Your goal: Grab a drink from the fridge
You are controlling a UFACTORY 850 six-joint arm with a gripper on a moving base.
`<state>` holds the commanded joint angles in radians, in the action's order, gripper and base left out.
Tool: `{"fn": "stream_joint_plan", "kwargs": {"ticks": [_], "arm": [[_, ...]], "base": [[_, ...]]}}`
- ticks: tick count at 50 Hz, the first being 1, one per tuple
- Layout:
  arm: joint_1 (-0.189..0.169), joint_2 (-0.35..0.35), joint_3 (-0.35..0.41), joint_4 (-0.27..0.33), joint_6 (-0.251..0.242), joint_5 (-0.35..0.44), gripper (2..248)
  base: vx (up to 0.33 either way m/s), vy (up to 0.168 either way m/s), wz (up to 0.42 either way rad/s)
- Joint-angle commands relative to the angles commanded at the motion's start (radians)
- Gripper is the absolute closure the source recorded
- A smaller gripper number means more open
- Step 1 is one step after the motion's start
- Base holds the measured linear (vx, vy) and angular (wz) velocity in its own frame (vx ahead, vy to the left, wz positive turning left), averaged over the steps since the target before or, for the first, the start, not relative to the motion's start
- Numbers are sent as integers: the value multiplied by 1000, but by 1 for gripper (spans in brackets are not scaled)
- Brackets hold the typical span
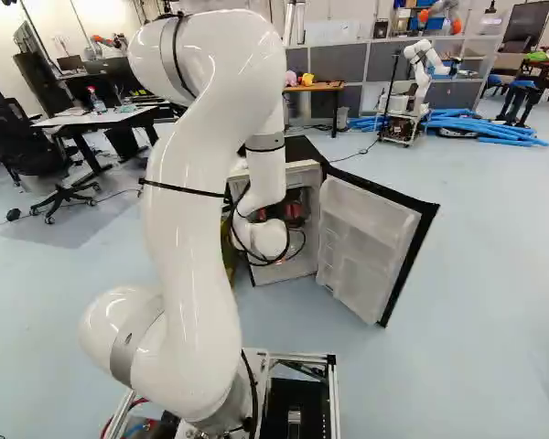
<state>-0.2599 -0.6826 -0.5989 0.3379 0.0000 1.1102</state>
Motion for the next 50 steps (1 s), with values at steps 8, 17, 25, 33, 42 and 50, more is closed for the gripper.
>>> {"fn": "stream_joint_plan", "kwargs": {"ticks": [8,17,25,33,42,50], "arm": [[8,-42,-37,-27,0,5,3],[18,-88,-80,-58,0,15,3],[26,-129,-118,-86,0,28,3],[33,-169,-156,-110,0,44,3],[42,-214,-200,-136,0,64,3],[49,-253,-238,-159,0,84,3]], "base": [[0,0,0],[0,0,0],[0,0,0],[0,0,0],[0,0,0],[0,0,0]]}}
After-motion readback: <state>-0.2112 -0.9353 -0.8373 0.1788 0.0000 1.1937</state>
